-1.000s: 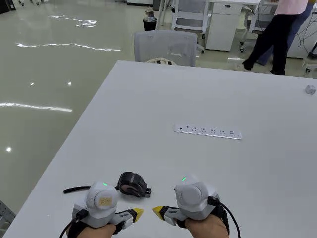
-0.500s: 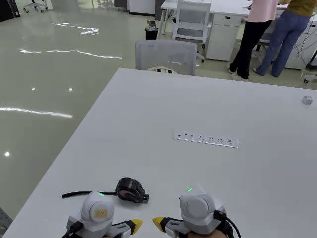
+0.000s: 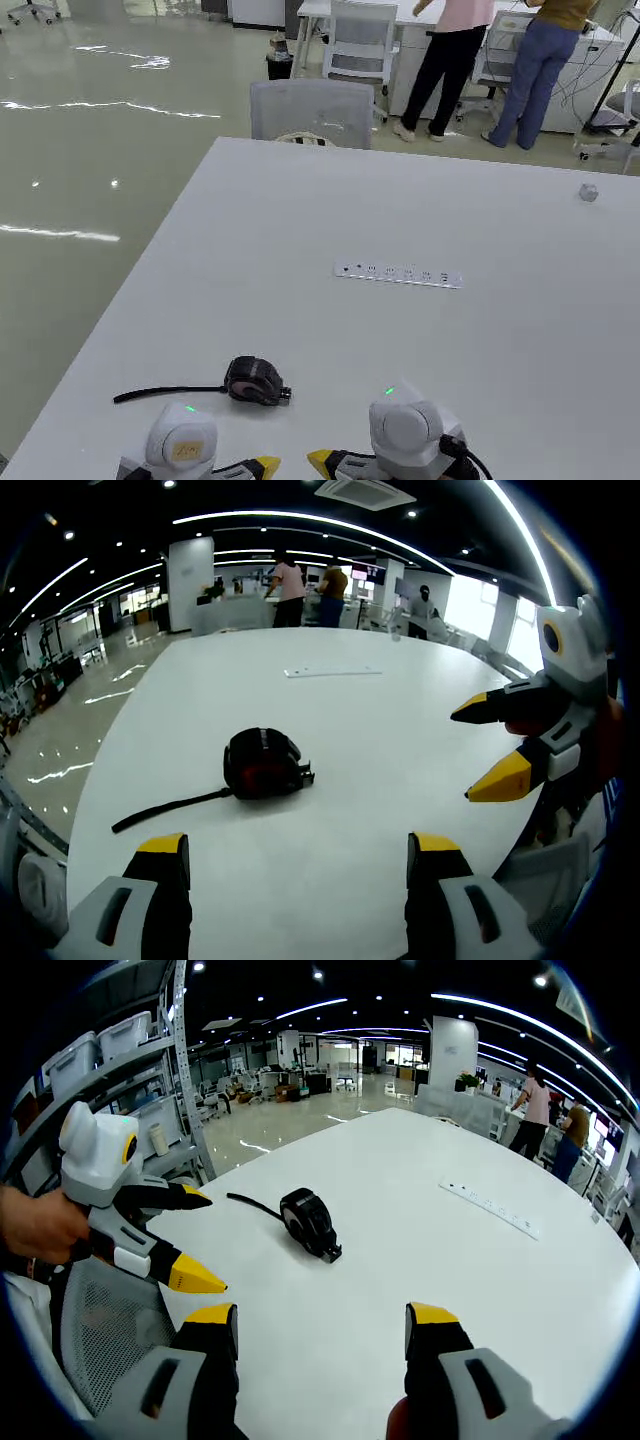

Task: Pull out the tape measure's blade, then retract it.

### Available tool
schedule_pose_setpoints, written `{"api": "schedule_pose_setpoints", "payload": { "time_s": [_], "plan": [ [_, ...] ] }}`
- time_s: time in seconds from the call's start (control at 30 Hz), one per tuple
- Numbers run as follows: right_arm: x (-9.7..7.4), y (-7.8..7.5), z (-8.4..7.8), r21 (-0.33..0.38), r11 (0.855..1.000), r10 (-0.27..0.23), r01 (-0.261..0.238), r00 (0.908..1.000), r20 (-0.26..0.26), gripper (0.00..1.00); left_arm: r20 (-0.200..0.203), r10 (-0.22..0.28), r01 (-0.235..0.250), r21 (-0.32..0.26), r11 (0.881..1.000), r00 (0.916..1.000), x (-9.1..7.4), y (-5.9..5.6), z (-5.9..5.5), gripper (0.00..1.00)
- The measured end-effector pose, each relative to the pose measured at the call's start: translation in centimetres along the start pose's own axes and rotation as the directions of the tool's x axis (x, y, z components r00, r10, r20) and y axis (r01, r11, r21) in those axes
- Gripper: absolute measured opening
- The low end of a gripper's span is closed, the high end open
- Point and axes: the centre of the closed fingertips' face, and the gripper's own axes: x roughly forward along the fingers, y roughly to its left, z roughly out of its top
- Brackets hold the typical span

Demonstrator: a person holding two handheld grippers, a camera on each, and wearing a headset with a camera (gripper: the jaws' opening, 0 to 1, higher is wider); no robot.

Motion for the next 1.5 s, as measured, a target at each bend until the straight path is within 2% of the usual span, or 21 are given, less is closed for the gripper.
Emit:
{"api": "schedule_pose_setpoints", "payload": {
  "time_s": [0.13, 0.3, 0.57, 0.87, 1.23, 1.5],
  "plan": [
    [-0.7, 0.4, -0.2, 0.014, 1.0, -0.02, 0.02, 0.9998, -0.001, 0.71, 0.003, -0.017, 0.017, 0.003, 1.0, 0.9999, -0.7, -0.2, 0.0, 0.87],
    [-1.4, 1.6, -0.3, 0.021, 0.999, -0.03, 0.031, 0.9995, -0.009, 0.73, -0.001, -0.017, 0.017, -0.013, 1.0, 0.9999, -1.8, 0.3, -0.1, 0.88],
    [-2.3, 2.6, -0.7, 0.047, 0.998, -0.046, 0.046, 0.9989, -0.014, 0.76, -0.002, -0.036, 0.036, -0.009, 0.999, 0.9993, -3.1, 0.4, -0.6, 0.91],
    [-3.1, 2.2, -1.1, 0.073, 0.994, -0.079, 0.081, 0.9965, -0.028, 0.79, -0.006, -0.042, 0.042, -0.014, 0.999, 0.9991, -3.8, 1.4, -0.4, 0.93],
    [-4.9, 2.4, -1.0, 0.129, 0.985, -0.111, 0.112, 0.9937, -0.013, 0.85, -0.015, -0.071, 0.07, -0.03, 0.997, 0.9974, -5.0, 1.4, -0.9, 0.97],
    [-6.0, 2.6, -1.3, 0.152, 0.979, -0.132, 0.134, 0.991, -0.024, 0.89, -0.01, -0.078, 0.078, -0.03, 0.997, 0.9969, -5.9, 1.4, -1.1, 1.0]
  ]
}}
